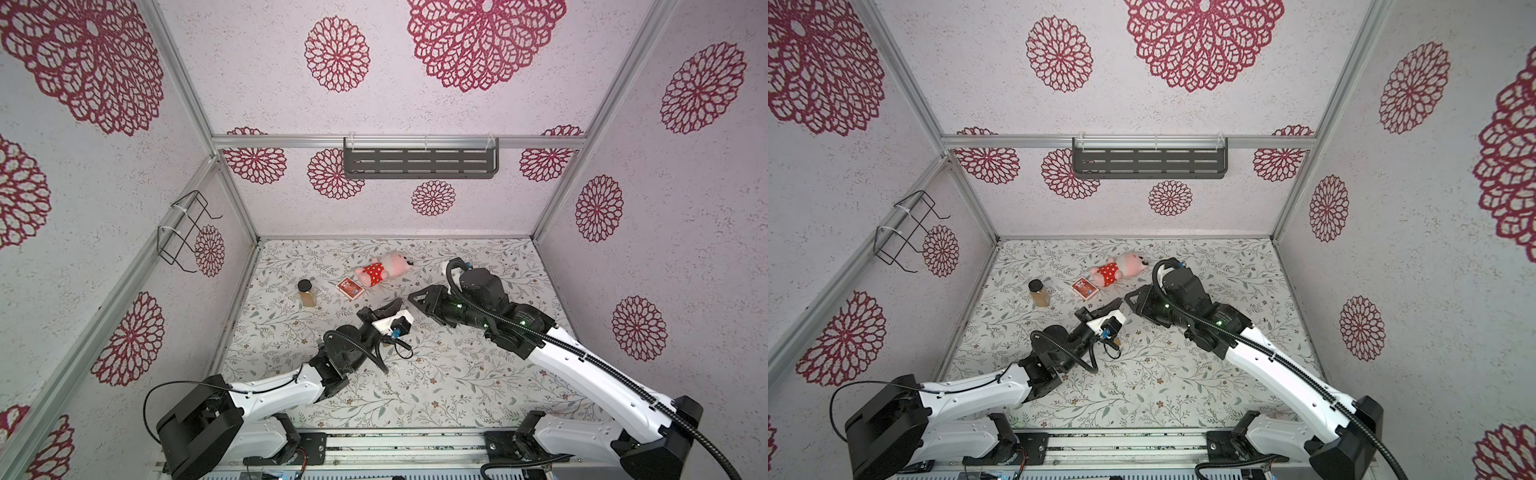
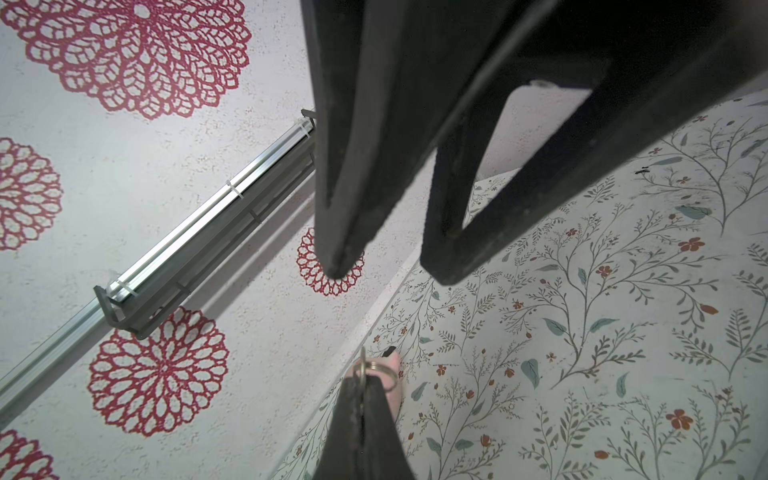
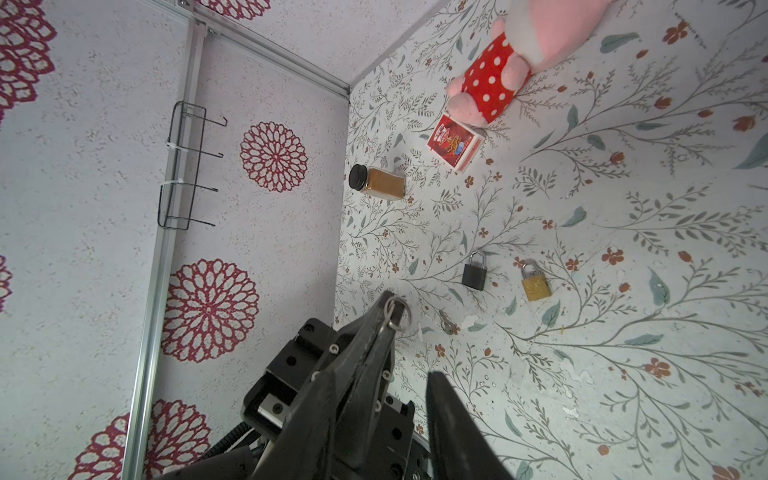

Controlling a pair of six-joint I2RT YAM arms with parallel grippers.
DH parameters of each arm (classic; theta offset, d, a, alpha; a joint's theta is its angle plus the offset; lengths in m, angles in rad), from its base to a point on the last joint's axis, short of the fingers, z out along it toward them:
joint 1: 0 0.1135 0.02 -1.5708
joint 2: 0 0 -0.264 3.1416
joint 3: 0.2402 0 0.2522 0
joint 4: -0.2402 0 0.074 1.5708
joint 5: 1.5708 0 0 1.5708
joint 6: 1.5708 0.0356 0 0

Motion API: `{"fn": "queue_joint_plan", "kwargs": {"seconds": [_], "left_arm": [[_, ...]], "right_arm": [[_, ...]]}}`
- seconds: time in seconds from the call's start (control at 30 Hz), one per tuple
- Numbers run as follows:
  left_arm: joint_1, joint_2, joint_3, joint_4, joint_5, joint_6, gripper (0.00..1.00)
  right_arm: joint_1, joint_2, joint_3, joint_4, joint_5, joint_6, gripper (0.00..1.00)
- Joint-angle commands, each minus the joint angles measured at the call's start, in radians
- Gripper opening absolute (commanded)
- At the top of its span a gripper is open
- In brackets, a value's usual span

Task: Unlock with the key

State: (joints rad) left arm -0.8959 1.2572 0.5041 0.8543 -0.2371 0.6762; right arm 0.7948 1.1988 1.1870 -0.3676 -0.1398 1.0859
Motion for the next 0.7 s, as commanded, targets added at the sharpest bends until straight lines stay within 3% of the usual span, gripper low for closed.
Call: {"fn": "queue_joint_plan", "kwargs": {"seconds": [0.0,0.2,0.67], "left_arm": [[-0.009,-0.001,-0.007,0.055,0.025,0.026,0.0],[-0.015,-0.005,-0.004,0.05,0.035,0.031,0.0],[-0.017,0.014,0.005,0.069,0.018,0.049,0.0]], "right_arm": [[-0.018,0.014,0.03,-0.018,-0.009,0.029,0.37],[-0.028,0.068,0.048,0.02,-0.094,0.046,0.29],[-0.033,0.048,0.089,-0.019,-0.075,0.038,0.27]]}}
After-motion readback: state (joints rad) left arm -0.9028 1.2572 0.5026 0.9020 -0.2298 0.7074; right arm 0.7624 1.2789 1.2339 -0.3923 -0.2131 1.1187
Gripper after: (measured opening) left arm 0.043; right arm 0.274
